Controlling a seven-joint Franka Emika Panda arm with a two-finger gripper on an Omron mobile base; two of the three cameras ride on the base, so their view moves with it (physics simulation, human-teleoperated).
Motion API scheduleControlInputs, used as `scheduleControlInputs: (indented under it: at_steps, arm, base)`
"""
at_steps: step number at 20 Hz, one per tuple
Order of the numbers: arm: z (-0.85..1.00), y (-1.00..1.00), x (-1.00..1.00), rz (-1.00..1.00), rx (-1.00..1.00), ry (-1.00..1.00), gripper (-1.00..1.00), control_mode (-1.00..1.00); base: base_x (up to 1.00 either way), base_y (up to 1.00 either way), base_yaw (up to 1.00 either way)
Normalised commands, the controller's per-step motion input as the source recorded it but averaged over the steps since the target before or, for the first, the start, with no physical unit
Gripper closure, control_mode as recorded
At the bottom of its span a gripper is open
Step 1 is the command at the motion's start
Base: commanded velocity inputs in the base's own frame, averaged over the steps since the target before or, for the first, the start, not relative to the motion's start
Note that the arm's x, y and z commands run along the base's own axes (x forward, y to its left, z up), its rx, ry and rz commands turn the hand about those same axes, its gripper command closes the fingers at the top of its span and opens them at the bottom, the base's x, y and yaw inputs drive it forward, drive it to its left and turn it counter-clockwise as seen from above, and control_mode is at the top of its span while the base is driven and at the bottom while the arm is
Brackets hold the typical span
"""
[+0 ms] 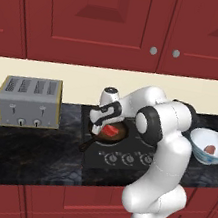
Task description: Place one of the steaks on the plate and the other in the bowl. Then place the bowl in the fridge.
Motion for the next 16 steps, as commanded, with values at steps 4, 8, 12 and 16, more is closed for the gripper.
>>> scheduleControlInputs:
  at_steps: [4,8,12,16]
  arm:
    - [-0.20,0.00,0.06,0.00,0.00,0.03,-1.00,-1.00]
    - [-0.14,0.00,0.11,0.00,0.00,0.00,-1.00,-1.00]
    - [-0.08,-0.01,0.14,0.00,0.00,0.00,-1.00,-1.00]
    - [-0.04,-0.06,0.12,0.01,0.00,0.00,-1.00,-1.00]
  base:
    - [0.00,0.00,0.00]
    - [0.00,0.00,0.00]
    - [0.00,0.00,0.00]
    - [0.00,0.00,0.00]
